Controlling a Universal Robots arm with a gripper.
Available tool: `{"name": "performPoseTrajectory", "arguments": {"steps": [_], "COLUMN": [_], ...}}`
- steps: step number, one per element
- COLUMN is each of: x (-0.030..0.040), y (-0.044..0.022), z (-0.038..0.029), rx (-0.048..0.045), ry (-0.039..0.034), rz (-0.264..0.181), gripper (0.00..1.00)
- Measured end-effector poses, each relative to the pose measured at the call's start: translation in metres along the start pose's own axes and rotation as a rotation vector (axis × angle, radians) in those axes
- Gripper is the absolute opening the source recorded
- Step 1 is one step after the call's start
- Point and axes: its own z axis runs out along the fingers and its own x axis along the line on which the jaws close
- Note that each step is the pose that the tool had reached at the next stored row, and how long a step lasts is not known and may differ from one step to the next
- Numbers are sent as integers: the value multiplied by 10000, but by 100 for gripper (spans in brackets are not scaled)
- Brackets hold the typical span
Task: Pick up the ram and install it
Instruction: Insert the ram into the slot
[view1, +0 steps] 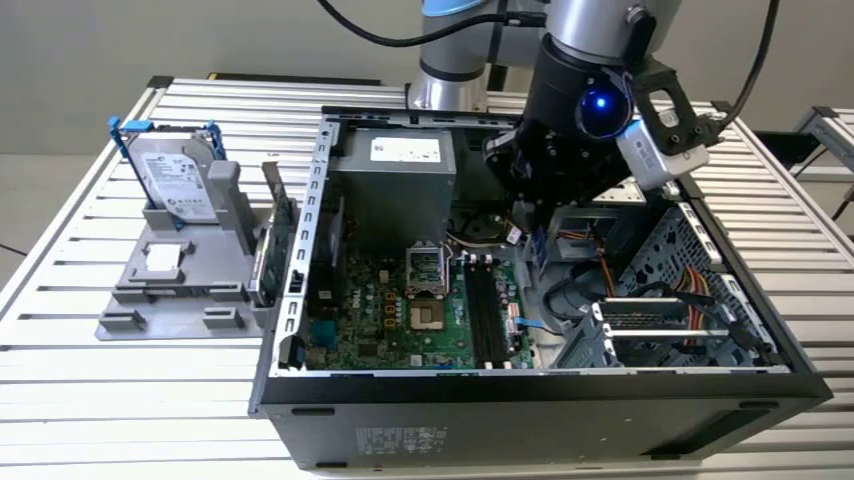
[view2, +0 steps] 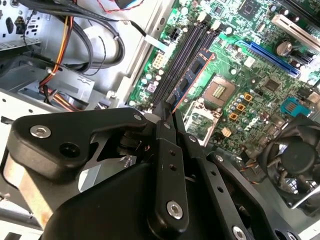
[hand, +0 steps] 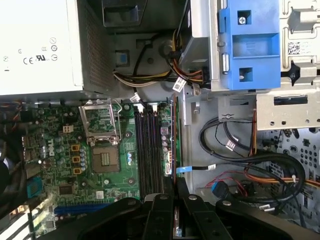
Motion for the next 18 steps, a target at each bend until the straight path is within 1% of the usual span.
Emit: {"name": "performPoseTrajectory", "arguments": {"steps": [3, 6, 9, 11, 15, 18], "x": [1, 3, 4, 5, 7, 10], "y": [1, 1, 2, 2, 3, 2], "z": [40, 60, 103, 117, 171, 196], "rx": [11, 24, 24, 25, 23, 23], "ry": [3, 9, 12, 12, 12, 12], "rz": [-6, -9, -14, -16, -28, -39], "gripper": [0, 0, 0, 0, 0, 0]}}
